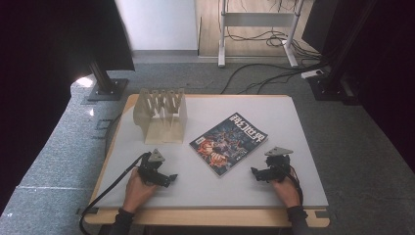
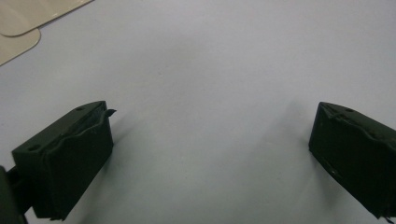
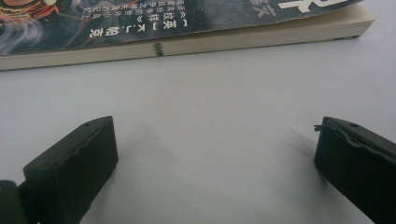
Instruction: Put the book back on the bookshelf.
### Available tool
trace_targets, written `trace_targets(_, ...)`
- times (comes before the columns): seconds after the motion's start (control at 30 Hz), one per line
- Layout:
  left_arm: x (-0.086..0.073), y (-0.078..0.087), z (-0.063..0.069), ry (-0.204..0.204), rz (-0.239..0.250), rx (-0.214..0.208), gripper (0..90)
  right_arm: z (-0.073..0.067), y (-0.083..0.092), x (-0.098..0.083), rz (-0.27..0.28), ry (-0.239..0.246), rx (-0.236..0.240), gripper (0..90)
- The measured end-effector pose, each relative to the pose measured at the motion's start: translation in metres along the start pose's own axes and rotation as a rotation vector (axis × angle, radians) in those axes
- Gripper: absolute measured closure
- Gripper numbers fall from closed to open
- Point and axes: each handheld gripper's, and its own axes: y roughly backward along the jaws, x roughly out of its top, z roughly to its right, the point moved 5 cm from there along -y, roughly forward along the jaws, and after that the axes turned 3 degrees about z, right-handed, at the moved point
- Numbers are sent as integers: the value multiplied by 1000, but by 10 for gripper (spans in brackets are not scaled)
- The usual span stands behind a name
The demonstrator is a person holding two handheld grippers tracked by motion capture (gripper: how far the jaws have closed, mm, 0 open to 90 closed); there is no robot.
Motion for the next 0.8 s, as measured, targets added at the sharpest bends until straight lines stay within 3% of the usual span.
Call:
trace_targets(0.3,1,0,0,4,-4,3,0,0,0,0,-3,-2,3,0)
trace_targets(0.63,9,1,-3,46,39,-52,0,0,2,4,2,2,24,6)
trace_targets(0.77,17,2,1,-19,7,-23,0,-2,4,9,19,7,30,6)
trace_targets(0.8,22,2,3,-24,6,-34,0,-2,5,11,23,9,34,5)
